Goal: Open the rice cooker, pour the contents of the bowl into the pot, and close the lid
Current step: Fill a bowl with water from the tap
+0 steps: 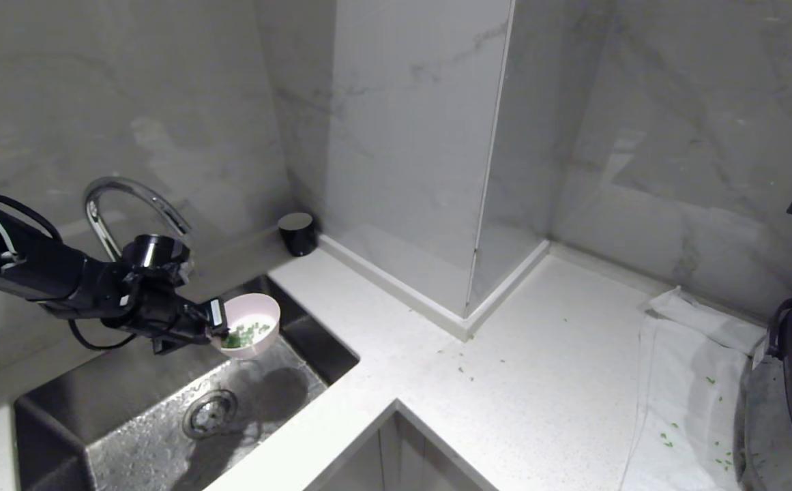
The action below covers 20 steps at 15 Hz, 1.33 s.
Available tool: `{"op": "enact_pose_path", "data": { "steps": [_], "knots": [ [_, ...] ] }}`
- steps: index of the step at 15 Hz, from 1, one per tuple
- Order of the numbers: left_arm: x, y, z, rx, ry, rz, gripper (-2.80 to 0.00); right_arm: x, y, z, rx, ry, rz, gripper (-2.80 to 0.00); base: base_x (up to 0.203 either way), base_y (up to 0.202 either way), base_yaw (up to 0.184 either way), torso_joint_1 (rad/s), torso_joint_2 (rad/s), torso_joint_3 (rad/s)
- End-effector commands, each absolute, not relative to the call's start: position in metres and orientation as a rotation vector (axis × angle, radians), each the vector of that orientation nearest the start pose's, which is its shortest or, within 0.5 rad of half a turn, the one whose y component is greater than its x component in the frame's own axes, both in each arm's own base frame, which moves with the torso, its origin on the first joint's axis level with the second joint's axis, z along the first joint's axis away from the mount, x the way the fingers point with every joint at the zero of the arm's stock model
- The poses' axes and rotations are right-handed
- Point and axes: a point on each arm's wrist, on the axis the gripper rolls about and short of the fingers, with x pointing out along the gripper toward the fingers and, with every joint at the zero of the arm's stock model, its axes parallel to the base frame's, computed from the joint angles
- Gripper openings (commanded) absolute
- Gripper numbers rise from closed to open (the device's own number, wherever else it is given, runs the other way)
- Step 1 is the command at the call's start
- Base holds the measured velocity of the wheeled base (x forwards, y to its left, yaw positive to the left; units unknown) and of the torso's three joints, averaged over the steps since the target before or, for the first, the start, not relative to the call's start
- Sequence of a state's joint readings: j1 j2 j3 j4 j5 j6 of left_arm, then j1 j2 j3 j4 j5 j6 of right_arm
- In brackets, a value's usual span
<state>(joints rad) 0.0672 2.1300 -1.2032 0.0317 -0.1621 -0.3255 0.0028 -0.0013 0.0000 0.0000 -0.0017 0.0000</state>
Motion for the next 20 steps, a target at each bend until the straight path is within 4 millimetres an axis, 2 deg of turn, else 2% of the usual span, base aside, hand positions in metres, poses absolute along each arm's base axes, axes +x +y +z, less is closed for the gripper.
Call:
{"op": "enact_pose_path", "data": {
  "steps": [1,4,10,13,20],
  "knots": [
    [0.39,0.04,0.063,-0.433,0.974,0.113,-2.8,-0.023,0.0,0.075,0.001,0.0,0.002,-2.8,0.0,0.0,0.0,0.0,0.0,0.0],
    [0.4,0.059,0.056,-0.452,0.957,0.159,-2.8,-0.023,0.0,0.075,0.0,0.0,0.002,-2.8,0.0,0.0,0.0,0.0,0.0,0.0],
    [0.413,0.096,0.057,-0.492,0.893,0.232,-2.8,-0.023,0.0,0.075,0.002,0.0,0.002,-2.8,0.0,0.0,0.0,0.0,0.0,0.0],
    [0.416,0.103,0.056,-0.497,0.882,0.246,-2.8,-0.023,0.0,0.075,0.0,0.0,0.002,-2.8,0.0,0.0,0.0,0.0,0.0,0.0],
    [0.423,0.105,0.061,-0.527,0.85,0.259,-2.8,-0.023,0.0,0.075,0.0,0.0,0.002,-2.8,0.0,0.0,0.0,0.0,0.0,0.0]
  ]
}}
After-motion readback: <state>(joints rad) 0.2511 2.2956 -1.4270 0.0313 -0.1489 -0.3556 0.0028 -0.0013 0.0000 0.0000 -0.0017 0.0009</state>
